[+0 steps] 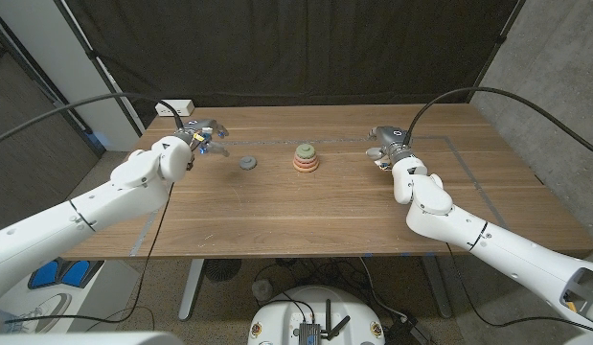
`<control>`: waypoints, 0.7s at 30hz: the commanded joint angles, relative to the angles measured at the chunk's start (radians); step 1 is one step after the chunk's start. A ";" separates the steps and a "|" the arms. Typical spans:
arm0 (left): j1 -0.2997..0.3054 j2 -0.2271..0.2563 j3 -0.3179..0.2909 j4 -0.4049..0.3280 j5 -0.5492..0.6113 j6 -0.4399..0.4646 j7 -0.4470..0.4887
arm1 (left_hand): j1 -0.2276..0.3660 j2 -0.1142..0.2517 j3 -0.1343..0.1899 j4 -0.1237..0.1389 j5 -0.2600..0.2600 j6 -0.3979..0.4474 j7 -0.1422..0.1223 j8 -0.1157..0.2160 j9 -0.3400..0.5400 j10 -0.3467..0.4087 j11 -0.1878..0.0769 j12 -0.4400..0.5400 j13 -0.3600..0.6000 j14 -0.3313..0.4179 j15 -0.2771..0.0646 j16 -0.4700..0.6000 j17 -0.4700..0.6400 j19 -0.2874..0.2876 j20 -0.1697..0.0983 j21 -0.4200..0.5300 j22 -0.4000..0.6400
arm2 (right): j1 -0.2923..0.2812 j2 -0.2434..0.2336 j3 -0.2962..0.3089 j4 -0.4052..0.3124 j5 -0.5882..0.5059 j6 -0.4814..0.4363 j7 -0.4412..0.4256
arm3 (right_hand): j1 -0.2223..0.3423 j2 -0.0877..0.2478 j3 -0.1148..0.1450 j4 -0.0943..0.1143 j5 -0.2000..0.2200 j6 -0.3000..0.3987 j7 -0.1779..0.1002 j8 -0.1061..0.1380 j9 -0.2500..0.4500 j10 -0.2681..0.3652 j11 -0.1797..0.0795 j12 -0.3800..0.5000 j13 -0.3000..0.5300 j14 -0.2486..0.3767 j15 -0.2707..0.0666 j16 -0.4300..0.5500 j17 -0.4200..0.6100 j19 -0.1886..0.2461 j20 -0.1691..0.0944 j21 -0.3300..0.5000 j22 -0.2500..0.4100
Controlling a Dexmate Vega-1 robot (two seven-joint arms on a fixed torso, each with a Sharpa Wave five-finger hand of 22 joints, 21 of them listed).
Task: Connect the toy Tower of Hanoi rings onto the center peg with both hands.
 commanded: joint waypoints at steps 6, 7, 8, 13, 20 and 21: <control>-0.115 -0.020 0.054 0.087 -0.014 -0.065 -0.155 | 0.013 -0.014 -0.010 -0.003 -0.006 -0.023 0.004 -0.005 -0.001 -0.016 0.005 0.000 -0.003 -0.006 -0.019 0.009 -0.005 -0.009 -0.126 0.003 0.003 | -0.001 0.001 -0.002 -0.009 -0.010 -0.016 0.011 | 0.004 0.011 0.003 0.002 0.007 0.001 0.001 0.001 0.003 0.005 -0.001 -0.004 0.004 -0.006 -0.001 0.000 0.006 -0.003 -0.028 -0.002 0.002; -0.123 -0.022 0.060 0.094 -0.011 -0.072 -0.166 | 0.016 -0.015 -0.011 -0.003 -0.007 -0.033 0.007 -0.007 -0.001 -0.030 0.005 -0.004 -0.004 -0.005 -0.019 0.011 -0.004 -0.010 -0.125 0.004 0.004 | -0.001 0.000 -0.002 -0.009 -0.010 -0.016 0.011 | 0.004 0.011 0.003 0.002 0.008 0.001 0.001 0.000 0.003 0.006 0.000 -0.004 0.003 -0.011 -0.001 -0.006 0.001 -0.003 -0.028 -0.001 0.002; -0.130 -0.025 0.066 0.099 -0.006 -0.075 -0.175 | 0.018 -0.017 -0.012 -0.003 -0.007 -0.041 0.005 -0.009 -0.001 -0.035 0.007 -0.004 -0.004 -0.007 -0.019 0.011 -0.005 -0.011 -0.125 0.004 0.004 | -0.001 -0.001 -0.002 -0.010 -0.010 -0.014 0.011 | 0.004 0.011 0.003 0.002 0.008 0.001 0.001 0.000 0.003 0.006 -0.001 -0.004 0.004 -0.010 -0.001 -0.005 0.003 -0.003 -0.028 -0.001 0.002; -0.163 -0.044 0.092 0.127 0.017 -0.077 -0.214 | 0.021 -0.025 -0.021 0.001 -0.012 -0.092 0.024 -0.017 -0.004 -0.072 0.027 -0.006 -0.010 -0.012 -0.019 0.013 -0.011 -0.015 -0.124 0.004 0.004 | 0.000 -0.001 -0.004 -0.012 -0.012 -0.020 0.017 | 0.004 0.012 0.002 0.002 0.009 0.002 0.002 0.000 0.003 0.007 0.001 -0.005 0.003 -0.011 -0.001 -0.006 0.002 -0.003 -0.028 -0.001 0.002; -0.189 -0.075 0.103 0.170 0.004 -0.087 -0.240 | 0.019 -0.028 -0.030 0.005 -0.017 -0.129 0.043 -0.016 -0.006 -0.095 0.041 -0.003 -0.014 -0.015 -0.019 0.015 -0.016 -0.016 -0.124 0.005 0.005 | 0.001 0.000 -0.008 -0.010 -0.012 -0.019 0.020 | 0.004 0.013 0.002 0.001 0.010 0.002 0.004 -0.001 0.002 0.007 0.001 -0.006 0.004 -0.010 -0.001 -0.006 0.003 -0.004 -0.028 -0.002 0.001; -0.193 -0.079 0.107 0.177 0.005 -0.089 -0.243 | 0.018 -0.028 -0.031 0.006 -0.017 -0.130 0.043 -0.015 -0.006 -0.096 0.040 -0.002 -0.015 -0.016 -0.019 0.014 -0.018 -0.015 -0.123 0.005 0.004 | 0.002 -0.002 -0.010 -0.010 -0.014 -0.019 0.024 | 0.004 0.013 0.001 0.001 0.010 0.002 0.004 -0.001 0.002 0.006 0.000 -0.006 0.004 -0.010 -0.001 -0.006 0.003 -0.004 -0.028 -0.001 0.001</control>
